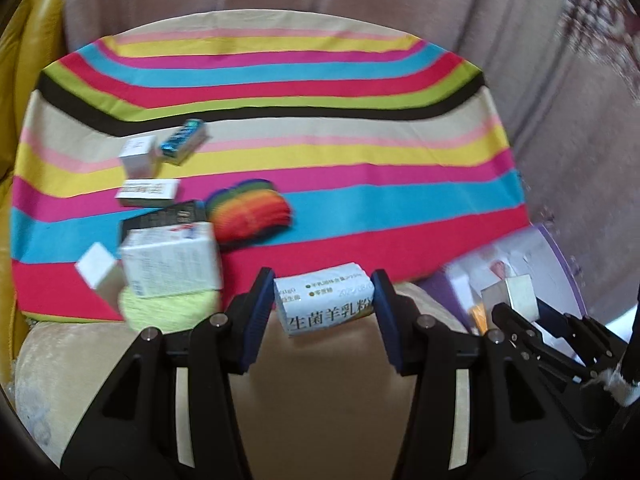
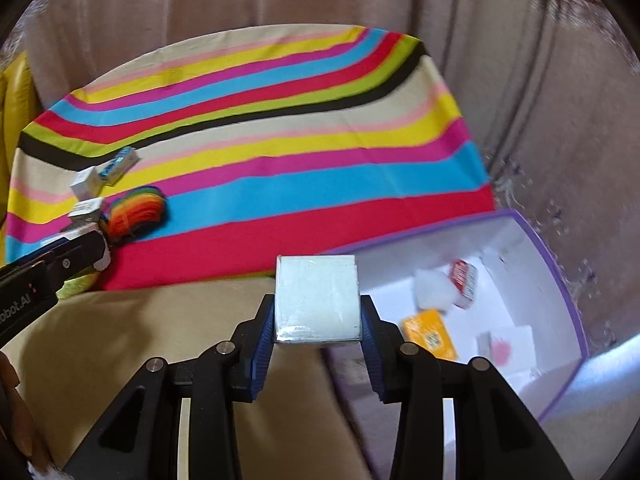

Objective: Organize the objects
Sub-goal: 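Carry the milk-powder box with the left tool while the right carries the cube box, then open both tools to drop the two boxes into the purple-rimmed box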

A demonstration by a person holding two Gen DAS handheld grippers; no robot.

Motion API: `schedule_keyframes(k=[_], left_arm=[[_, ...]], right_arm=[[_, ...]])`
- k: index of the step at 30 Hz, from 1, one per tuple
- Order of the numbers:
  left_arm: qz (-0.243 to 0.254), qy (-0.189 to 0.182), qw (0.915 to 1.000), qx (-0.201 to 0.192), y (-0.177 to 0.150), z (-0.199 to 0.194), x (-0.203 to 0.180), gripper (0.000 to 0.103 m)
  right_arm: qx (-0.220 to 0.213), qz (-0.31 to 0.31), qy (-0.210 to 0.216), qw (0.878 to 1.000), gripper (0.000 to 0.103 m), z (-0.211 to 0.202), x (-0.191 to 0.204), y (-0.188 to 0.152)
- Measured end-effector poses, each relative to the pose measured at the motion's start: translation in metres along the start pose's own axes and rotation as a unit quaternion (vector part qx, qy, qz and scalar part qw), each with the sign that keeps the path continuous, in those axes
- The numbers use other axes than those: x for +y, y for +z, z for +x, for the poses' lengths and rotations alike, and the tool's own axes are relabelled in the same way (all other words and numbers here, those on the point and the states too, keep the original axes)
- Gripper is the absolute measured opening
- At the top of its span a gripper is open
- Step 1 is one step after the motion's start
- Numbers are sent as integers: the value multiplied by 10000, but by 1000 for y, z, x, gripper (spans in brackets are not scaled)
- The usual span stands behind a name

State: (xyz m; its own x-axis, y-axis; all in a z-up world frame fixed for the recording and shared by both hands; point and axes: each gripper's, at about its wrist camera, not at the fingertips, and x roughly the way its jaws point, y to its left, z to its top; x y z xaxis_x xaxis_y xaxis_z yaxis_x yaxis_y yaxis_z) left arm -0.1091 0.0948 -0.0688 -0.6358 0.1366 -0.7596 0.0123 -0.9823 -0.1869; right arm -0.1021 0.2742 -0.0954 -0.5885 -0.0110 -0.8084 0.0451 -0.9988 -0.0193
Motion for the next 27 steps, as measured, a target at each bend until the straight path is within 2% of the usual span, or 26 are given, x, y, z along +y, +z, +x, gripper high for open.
schedule_keyframes(k=[6,12,17,21,23,24,25,27], left_arm=[[512,-378,9979,150,-10,5,-45,53],[1005,-792,9914,281,-19,8,-88,53],[1336,-1218,9827,398,-25,9,-117,53],[1587,-1645,9721,517,-29,9,-136,54],[1617,-1827,9678,612,-30,11,-140,59],[1603,-1876,9668,658,-30,12,-141,66],[1563,-1890,9671,678,-30,12,-139,73],[1455,-1942,9678,672,-29,11,-136,76]], right_arm=[[81,388,-179,9991,41,-5,-47,-14],[198,677,-415,9966,41,-7,-87,-30],[287,924,-661,9931,41,-7,-115,-43],[380,1161,-783,9894,41,-6,-135,-50],[403,1274,-797,9878,41,-7,-143,-53],[402,1305,-809,9873,42,-7,-145,-54],[411,1328,-822,9869,42,-7,-146,-55],[456,1362,-793,9864,42,-6,-146,-55]])
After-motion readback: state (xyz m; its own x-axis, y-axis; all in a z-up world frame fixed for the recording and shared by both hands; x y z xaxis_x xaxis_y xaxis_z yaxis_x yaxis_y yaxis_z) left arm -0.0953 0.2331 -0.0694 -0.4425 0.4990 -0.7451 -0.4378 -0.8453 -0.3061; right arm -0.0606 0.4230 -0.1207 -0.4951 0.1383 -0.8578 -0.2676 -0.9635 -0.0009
